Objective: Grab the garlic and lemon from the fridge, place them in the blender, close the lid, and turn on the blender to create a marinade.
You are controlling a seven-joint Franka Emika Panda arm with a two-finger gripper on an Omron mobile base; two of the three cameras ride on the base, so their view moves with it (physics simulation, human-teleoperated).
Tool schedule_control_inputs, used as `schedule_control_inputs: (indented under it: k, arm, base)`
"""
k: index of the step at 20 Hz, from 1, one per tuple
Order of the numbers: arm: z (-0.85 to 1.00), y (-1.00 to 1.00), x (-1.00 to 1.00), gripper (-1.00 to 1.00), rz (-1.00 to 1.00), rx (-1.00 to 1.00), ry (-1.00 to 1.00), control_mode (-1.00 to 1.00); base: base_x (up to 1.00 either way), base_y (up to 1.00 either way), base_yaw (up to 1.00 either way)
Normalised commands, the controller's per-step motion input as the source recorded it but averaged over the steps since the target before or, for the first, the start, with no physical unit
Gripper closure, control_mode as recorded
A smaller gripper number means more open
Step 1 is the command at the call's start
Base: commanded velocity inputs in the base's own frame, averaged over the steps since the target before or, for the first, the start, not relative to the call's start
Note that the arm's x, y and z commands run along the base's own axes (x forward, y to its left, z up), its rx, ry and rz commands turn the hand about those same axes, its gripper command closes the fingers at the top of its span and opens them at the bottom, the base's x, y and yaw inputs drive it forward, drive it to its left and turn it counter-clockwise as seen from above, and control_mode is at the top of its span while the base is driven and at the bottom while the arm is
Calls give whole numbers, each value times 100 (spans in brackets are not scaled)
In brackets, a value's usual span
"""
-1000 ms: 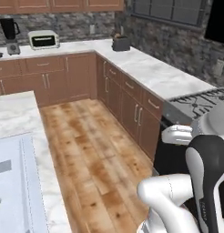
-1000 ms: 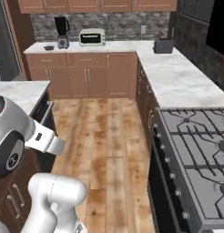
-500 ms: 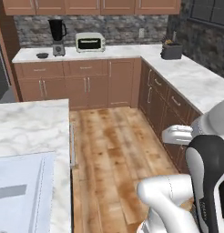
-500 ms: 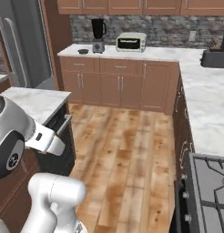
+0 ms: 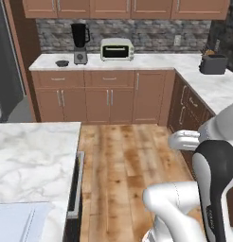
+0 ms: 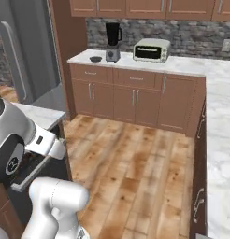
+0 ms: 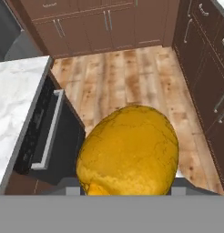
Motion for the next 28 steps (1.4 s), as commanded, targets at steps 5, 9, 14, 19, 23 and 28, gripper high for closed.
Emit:
schedule_control_inputs:
  k: [5,9,14,19,23,28]
  arm:
    - [0,0,0,100,0,0,0,100]
    - [0,0,0,100,0,0,0,100]
    - [0,0,0,100,0,0,0,100]
    - [0,0,0,100,0,0,0,100]
    - [0,0,0,100,0,0,0,100]
    - [0,0,0,100,0,0,0,100]
  base:
    - [100,-83,9]
    - [100,-52,9]
    - [100,-34,11]
    - [100,-24,6]
    - [100,-18,5]
    - [100,0,9]
